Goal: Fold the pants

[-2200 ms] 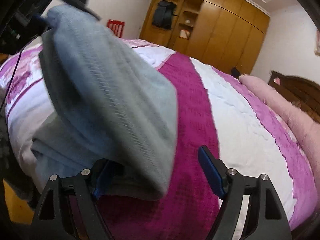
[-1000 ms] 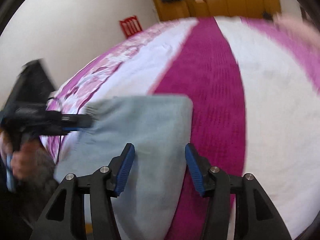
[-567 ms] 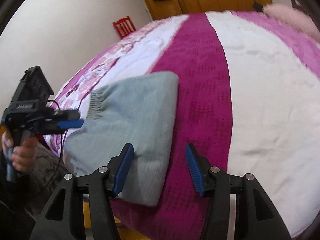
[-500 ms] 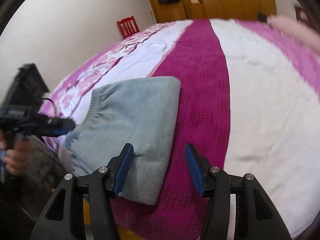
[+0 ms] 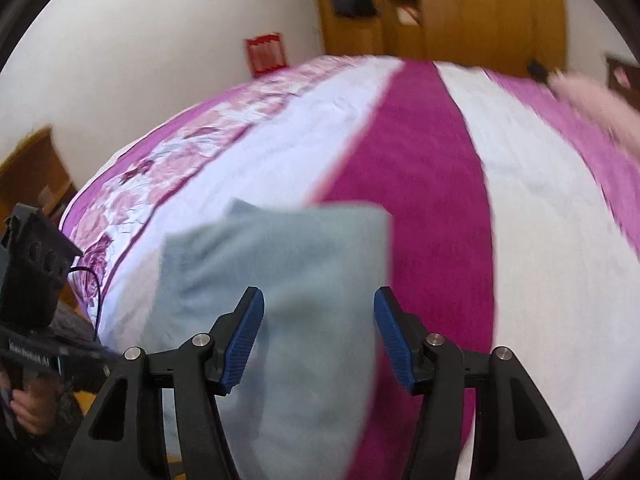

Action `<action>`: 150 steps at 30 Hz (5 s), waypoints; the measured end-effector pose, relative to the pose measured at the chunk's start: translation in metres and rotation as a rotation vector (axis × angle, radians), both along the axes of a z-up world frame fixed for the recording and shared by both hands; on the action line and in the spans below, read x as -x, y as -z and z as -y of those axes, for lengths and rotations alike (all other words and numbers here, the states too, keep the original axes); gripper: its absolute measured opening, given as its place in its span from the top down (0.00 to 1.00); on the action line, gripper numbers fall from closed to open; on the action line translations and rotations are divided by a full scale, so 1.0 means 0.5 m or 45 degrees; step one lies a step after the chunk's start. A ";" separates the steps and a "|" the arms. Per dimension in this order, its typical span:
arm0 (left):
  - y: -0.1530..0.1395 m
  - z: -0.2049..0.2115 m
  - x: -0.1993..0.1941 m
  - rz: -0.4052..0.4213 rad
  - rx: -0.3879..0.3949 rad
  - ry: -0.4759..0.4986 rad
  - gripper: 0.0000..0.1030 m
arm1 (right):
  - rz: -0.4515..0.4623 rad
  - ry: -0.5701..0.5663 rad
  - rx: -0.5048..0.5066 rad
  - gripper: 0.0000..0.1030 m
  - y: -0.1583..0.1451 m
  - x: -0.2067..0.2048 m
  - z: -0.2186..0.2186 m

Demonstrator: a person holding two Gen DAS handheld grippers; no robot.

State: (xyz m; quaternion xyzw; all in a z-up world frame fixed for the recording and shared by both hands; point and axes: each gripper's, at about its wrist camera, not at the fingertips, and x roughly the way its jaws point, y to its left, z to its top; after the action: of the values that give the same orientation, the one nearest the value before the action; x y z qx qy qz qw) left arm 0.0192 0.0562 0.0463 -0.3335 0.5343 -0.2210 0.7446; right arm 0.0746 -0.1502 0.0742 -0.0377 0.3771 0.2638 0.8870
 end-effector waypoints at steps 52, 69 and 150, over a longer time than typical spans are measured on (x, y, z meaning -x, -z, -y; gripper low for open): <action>-0.113 0.071 -0.148 0.388 -0.467 0.061 0.67 | -0.213 0.168 -0.095 0.60 0.076 0.165 0.087; -0.073 0.037 -0.160 0.247 -0.453 -0.098 0.59 | -0.001 0.099 0.087 0.60 0.022 0.259 0.084; 0.106 0.030 -0.162 0.013 0.260 -0.033 0.68 | -0.914 0.237 -1.203 0.76 0.239 -0.094 0.168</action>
State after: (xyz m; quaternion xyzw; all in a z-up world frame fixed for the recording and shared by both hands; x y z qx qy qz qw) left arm 0.1000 0.0410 -0.0065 -0.4133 0.5007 -0.2662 0.7125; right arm 0.1215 -0.2342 -0.0452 0.4852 0.4969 0.3203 0.6443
